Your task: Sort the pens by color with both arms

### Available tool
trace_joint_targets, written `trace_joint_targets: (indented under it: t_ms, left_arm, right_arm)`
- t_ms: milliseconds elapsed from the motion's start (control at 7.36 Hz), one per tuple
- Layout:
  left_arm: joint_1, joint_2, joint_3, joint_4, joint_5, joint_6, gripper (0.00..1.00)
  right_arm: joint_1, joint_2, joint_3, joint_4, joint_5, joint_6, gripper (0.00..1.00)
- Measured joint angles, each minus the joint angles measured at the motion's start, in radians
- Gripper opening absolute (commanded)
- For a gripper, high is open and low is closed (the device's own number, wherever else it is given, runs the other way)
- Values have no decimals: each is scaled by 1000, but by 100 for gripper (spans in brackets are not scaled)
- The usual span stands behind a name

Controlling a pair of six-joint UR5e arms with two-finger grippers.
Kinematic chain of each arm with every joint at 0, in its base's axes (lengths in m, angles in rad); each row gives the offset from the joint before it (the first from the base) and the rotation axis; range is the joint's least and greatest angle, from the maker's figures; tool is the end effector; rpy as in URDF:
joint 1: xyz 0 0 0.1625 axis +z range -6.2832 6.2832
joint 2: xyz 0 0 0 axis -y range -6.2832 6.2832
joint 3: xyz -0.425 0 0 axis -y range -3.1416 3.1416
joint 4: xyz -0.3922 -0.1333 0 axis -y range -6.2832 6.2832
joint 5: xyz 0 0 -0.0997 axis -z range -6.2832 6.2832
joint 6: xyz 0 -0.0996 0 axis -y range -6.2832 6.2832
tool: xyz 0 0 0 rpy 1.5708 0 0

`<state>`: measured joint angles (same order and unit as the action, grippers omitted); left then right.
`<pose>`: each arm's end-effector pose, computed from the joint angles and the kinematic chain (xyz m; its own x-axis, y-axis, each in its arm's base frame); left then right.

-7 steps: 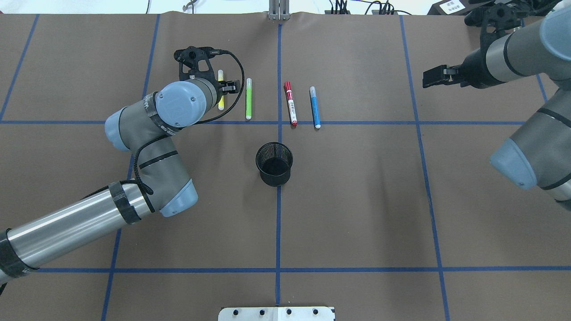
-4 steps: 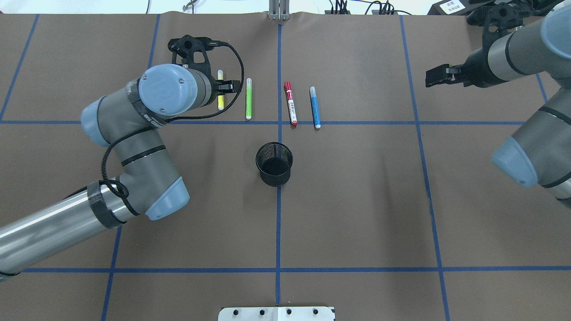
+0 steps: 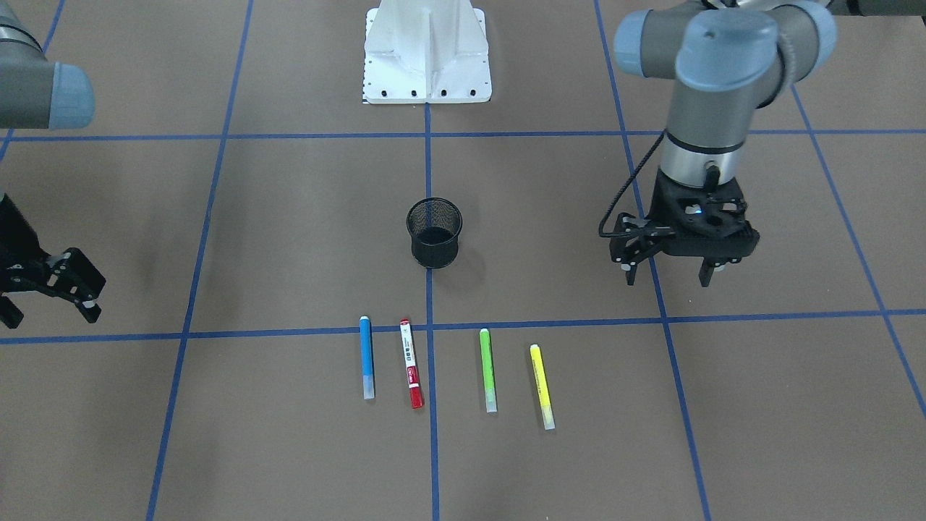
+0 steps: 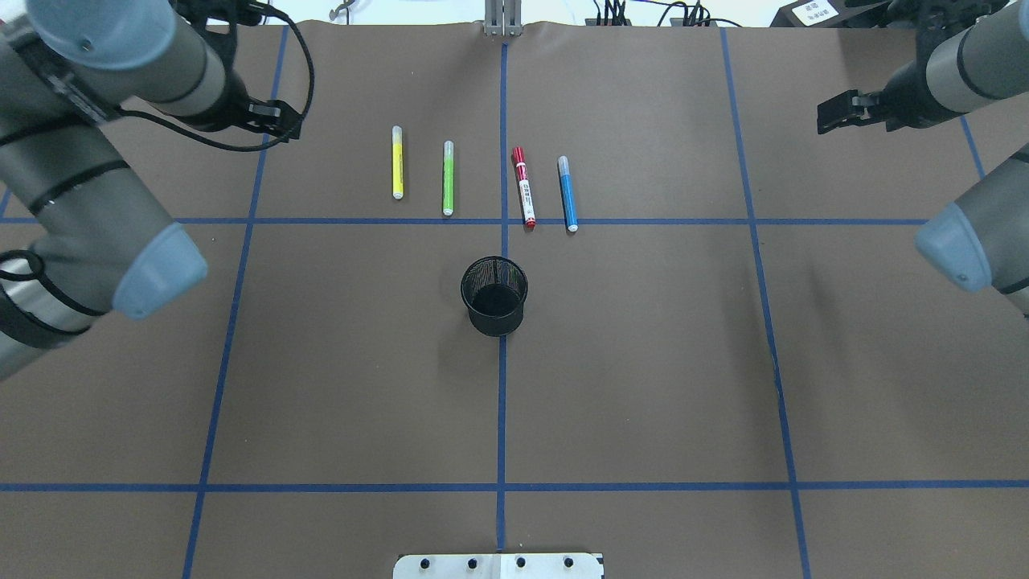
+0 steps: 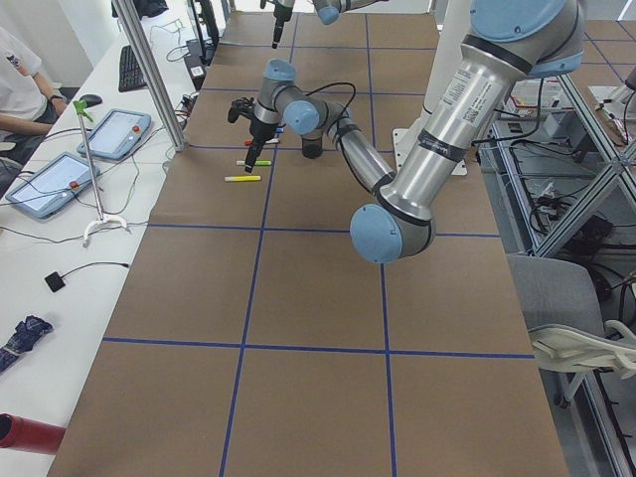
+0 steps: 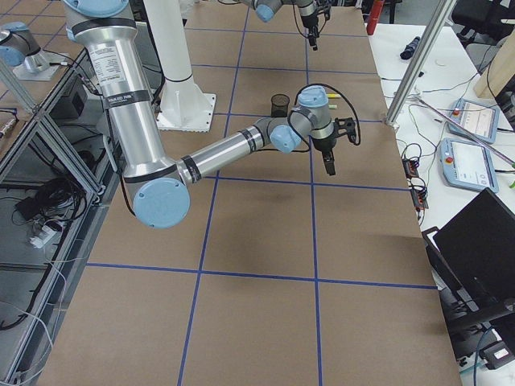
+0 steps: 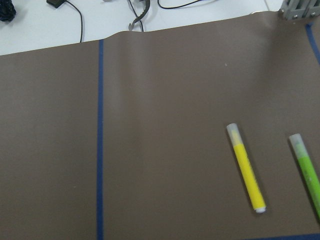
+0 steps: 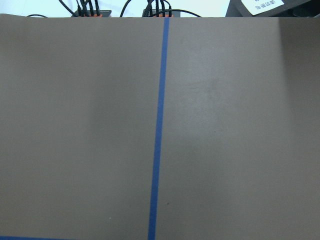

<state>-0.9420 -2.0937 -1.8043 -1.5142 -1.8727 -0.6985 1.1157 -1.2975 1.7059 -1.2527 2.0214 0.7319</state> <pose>0.2896 -0.5745 0.2701 0.7944 0.1508 -0.5884 0.0796 0.9345 0.3470 -0.1868 -0.5863 0.4168 0.7265 -0.0389 0.6861 -0.2110 0.9375 0.2766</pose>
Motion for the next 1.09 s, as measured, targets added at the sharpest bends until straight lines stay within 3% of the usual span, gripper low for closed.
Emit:
trace_joint_targets:
  t_ms: [272, 679, 1087]
  left_arm:
    - [-182, 90, 14, 45, -232, 253, 99]
    - [-440, 188, 159, 74, -513, 578, 99]
    - [-533, 268, 223, 82, -573, 762, 99]
  right_arm:
    - [122, 1, -95, -32, 142, -170, 98]
    - [267, 1, -158, -205, 284, -440, 98]
    - [337, -8, -159, -302, 368, -542, 98]
